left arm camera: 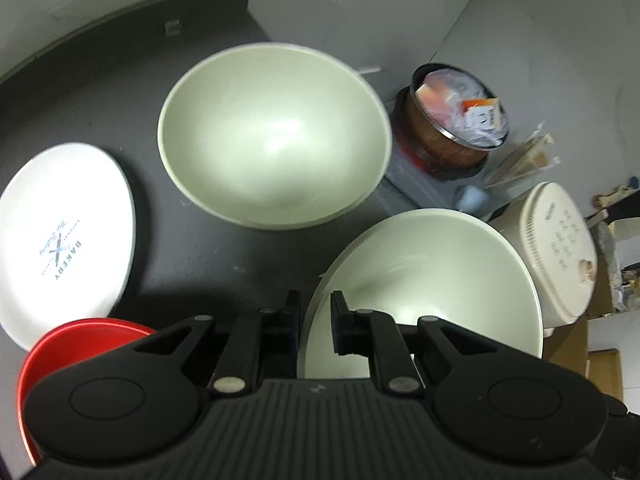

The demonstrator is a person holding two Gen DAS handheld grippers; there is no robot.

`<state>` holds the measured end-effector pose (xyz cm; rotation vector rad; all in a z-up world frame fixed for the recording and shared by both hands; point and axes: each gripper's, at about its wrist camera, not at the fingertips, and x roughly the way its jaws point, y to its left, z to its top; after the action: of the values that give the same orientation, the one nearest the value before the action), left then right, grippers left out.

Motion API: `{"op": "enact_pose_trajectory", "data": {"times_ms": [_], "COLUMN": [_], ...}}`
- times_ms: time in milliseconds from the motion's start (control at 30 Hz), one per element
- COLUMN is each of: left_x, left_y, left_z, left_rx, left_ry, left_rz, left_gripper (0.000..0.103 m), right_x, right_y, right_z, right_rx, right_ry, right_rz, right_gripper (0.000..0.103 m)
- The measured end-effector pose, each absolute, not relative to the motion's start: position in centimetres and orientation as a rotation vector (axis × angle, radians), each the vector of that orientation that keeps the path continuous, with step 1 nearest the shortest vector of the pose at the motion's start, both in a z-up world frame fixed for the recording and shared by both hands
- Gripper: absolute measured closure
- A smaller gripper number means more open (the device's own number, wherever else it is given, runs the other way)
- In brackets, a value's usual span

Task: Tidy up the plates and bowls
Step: 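Grasp the large cream bowl's rim with both grippers and lift it, then lower the cream bowl into the red-and-black bowl and open both grippers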

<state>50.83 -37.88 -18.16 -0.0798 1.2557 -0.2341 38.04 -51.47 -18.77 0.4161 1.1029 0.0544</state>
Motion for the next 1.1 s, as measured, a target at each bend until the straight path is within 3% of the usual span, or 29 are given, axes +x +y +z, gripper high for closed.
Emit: {"op": "enact_pose_trajectory", "data": {"times_ms": [600,1100], "left_x": [47.7,44.7], "left_y": [-32.5,-24.2], "left_z": [-9.1,-9.8], "left_rx": [-0.143,-0.215], "left_ry": [1.114,1.127], "left_rz": [-0.223,-0.159], "left_gripper": [0.089,0.089], "right_x": [36.7,36.2], "right_y": [-46.9,-40.6], "right_z": [-12.9,-12.3], "right_rx": [0.398,0.347], "right_ry": [0.965,1.003], "right_rz": [0.127,0.205], "right_gripper": [0.087,0.087]}}
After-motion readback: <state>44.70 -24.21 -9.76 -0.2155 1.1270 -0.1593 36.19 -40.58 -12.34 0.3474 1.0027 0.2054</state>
